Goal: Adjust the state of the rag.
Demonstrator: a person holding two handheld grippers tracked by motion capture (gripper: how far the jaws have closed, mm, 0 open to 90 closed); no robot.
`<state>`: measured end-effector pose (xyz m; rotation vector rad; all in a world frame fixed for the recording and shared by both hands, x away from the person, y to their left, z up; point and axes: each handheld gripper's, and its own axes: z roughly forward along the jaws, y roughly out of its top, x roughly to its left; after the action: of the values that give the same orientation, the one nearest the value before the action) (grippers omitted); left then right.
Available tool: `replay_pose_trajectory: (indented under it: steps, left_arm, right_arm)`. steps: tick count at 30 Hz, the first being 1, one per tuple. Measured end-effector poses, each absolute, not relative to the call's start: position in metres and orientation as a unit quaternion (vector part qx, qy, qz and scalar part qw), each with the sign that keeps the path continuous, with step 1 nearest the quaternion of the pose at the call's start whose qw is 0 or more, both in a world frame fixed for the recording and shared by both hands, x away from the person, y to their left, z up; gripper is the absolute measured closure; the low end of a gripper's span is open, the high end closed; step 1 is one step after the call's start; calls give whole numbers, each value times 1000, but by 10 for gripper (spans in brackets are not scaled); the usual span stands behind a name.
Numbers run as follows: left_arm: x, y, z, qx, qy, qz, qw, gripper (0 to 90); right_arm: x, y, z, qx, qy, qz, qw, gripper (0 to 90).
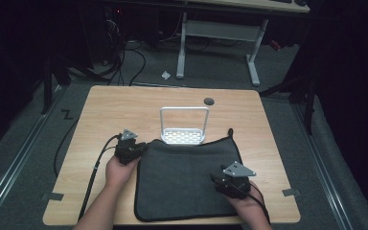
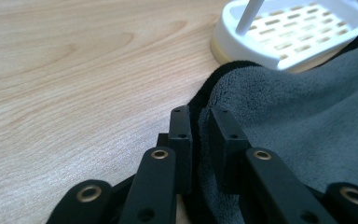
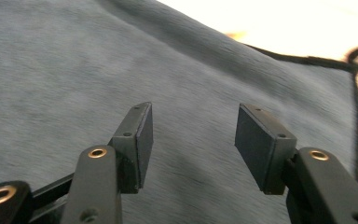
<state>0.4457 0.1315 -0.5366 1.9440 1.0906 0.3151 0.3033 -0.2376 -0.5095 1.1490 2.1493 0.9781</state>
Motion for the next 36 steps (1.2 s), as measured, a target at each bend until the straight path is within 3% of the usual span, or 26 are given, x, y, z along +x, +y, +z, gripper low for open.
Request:
replay_pose_trajectory:
  steps: [14,18,36]
  left_arm:
    - [445,139,-537,764,438,109,461,794]
    - [445,139,-537,764,441,110,459,792]
    - [446,139,-537,761,447,106,458,783]
  right_arm:
    - [294,-156,-515,377,831,354,205,484]
    - [288,-126,-517,348,837,362,217,486]
    - [279,-37,-528,270,879,378,110,433]
